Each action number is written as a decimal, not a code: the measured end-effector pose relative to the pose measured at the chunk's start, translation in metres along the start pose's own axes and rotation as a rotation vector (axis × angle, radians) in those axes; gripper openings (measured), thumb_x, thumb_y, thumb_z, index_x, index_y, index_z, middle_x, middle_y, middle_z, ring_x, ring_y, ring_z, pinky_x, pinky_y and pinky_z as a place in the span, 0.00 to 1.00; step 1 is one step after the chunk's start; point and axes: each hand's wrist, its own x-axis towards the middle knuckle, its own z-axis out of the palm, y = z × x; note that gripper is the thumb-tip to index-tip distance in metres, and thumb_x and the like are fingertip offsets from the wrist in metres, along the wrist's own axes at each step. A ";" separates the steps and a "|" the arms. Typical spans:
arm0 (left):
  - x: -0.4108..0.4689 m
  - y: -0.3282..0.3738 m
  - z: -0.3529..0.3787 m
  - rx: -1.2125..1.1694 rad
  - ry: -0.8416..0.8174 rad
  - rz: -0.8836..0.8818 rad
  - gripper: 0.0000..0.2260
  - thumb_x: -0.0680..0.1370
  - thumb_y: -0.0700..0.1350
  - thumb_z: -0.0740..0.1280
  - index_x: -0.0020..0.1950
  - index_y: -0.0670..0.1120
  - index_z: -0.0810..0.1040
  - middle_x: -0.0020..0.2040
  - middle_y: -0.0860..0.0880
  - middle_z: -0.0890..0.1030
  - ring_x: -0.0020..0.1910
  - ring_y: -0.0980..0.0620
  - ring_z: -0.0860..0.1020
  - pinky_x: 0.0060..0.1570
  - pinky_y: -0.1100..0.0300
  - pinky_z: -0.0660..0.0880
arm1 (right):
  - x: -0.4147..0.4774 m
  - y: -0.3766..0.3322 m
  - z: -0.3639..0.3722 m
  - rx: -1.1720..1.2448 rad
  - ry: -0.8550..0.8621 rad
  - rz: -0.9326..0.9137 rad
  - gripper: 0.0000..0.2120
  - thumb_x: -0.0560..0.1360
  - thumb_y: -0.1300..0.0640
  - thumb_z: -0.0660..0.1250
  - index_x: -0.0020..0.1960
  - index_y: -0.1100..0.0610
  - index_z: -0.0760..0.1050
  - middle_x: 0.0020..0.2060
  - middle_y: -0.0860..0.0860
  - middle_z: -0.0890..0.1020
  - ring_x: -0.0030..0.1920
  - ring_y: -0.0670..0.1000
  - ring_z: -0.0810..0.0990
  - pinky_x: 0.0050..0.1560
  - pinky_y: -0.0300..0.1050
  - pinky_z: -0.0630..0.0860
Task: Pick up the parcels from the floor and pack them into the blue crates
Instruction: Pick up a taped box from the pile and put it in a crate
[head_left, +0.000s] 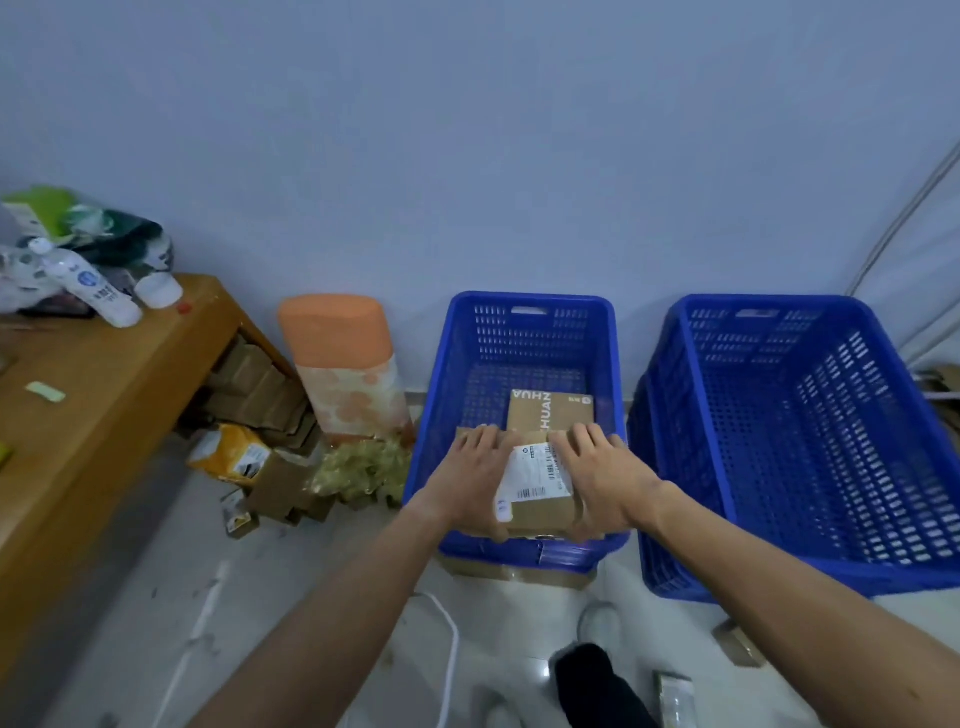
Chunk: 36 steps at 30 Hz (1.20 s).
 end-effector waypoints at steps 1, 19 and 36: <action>0.009 -0.003 0.004 -0.009 -0.017 -0.014 0.57 0.55 0.69 0.75 0.76 0.45 0.55 0.65 0.47 0.65 0.65 0.46 0.66 0.69 0.49 0.66 | 0.010 0.007 0.005 0.004 -0.017 -0.007 0.57 0.59 0.27 0.67 0.76 0.57 0.50 0.63 0.57 0.64 0.63 0.58 0.66 0.63 0.57 0.69; 0.242 -0.092 0.046 -0.186 -0.159 -0.171 0.53 0.64 0.66 0.71 0.79 0.49 0.46 0.74 0.44 0.56 0.75 0.40 0.55 0.68 0.41 0.67 | 0.217 0.173 0.046 0.027 -0.132 -0.005 0.62 0.63 0.25 0.67 0.79 0.54 0.37 0.74 0.62 0.55 0.74 0.63 0.55 0.73 0.58 0.61; 0.450 -0.207 0.218 -0.053 -0.043 -0.032 0.51 0.63 0.63 0.76 0.77 0.46 0.55 0.70 0.42 0.61 0.69 0.41 0.61 0.57 0.44 0.76 | 0.409 0.268 0.191 -0.074 -0.081 0.220 0.50 0.72 0.41 0.70 0.79 0.51 0.39 0.75 0.65 0.54 0.75 0.65 0.54 0.71 0.61 0.65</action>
